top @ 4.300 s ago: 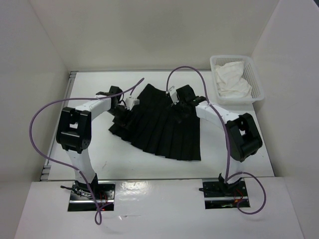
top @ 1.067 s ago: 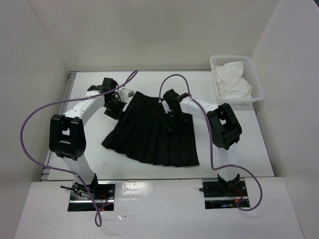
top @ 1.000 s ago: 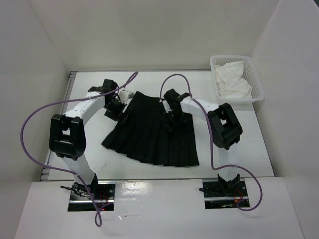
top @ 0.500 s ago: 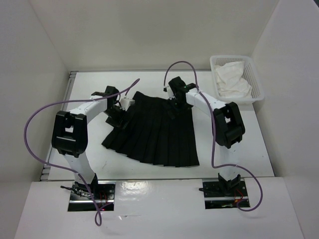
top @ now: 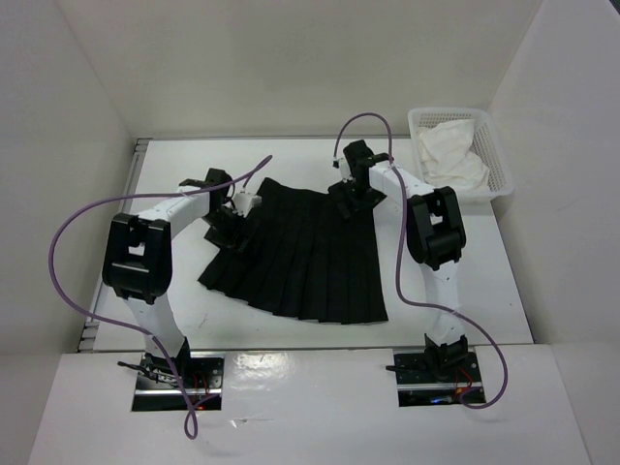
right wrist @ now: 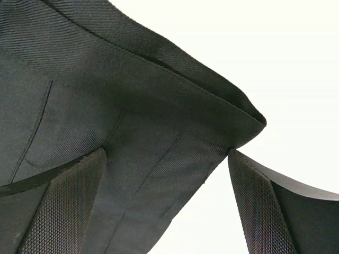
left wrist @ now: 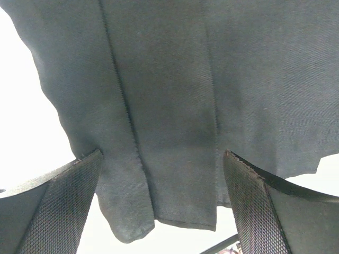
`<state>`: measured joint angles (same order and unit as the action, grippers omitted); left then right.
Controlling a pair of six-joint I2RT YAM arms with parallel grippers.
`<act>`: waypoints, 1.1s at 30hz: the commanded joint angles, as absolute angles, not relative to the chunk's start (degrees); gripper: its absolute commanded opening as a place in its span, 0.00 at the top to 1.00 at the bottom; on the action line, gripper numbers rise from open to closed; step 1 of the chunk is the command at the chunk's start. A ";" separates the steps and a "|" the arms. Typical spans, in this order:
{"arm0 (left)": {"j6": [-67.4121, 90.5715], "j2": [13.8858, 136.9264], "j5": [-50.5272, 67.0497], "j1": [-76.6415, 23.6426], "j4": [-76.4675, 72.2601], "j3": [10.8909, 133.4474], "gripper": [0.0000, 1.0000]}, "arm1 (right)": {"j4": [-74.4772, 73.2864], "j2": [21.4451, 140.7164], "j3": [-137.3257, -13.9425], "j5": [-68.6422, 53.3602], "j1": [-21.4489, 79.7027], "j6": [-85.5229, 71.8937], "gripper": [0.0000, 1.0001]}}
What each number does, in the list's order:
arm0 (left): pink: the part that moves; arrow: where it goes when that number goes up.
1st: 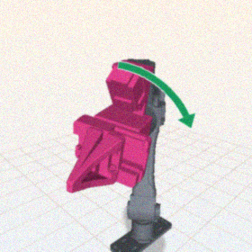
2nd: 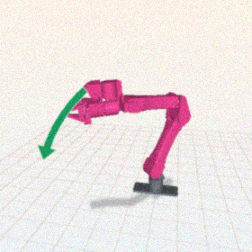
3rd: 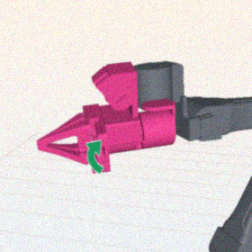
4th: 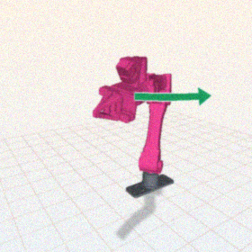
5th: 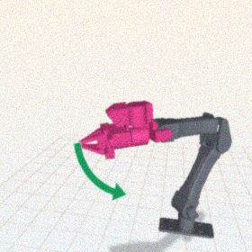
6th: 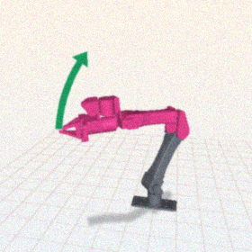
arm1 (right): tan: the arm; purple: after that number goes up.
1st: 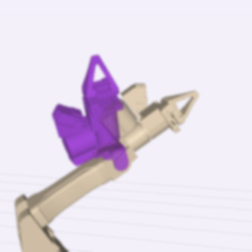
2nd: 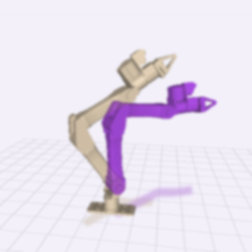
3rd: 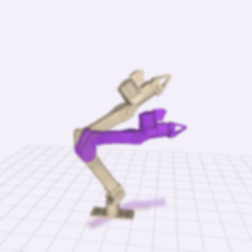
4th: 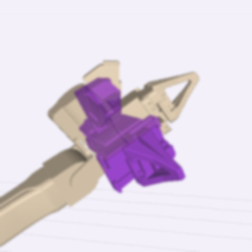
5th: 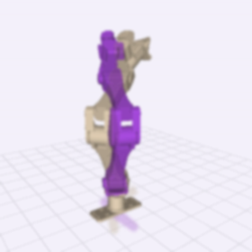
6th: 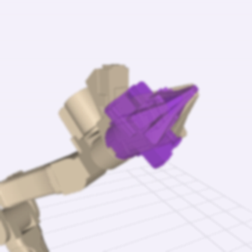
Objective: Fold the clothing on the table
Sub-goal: Flatten the skirt out
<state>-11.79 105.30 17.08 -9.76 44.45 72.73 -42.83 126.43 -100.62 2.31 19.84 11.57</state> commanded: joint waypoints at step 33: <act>-8.88 113.63 -5.36 -15.21 35.86 71.62 0.00 | -47.02 117.26 -89.76 2.19 19.95 10.99 0.00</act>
